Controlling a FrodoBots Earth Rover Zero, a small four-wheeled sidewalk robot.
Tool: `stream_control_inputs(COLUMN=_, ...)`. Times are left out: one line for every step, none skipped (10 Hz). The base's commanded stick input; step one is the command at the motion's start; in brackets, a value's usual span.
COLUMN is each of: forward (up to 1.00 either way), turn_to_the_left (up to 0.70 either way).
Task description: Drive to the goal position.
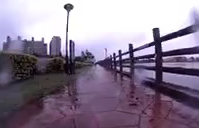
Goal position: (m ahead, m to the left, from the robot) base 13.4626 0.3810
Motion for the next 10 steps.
stream_control_inputs(forward=1.00, turn_to_the_left=0.00)
stream_control_inputs(forward=1.00, turn_to_the_left=0.00)
stream_control_inputs(forward=1.00, turn_to_the_left=0.00)
stream_control_inputs(forward=1.00, turn_to_the_left=0.00)
stream_control_inputs(forward=1.00, turn_to_the_left=0.00)
stream_control_inputs(forward=1.00, turn_to_the_left=0.00)
stream_control_inputs(forward=1.00, turn_to_the_left=0.00)
stream_control_inputs(forward=1.00, turn_to_the_left=0.00)
stream_control_inputs(forward=1.00, turn_to_the_left=0.00)
stream_control_inputs(forward=1.00, turn_to_the_left=0.00)
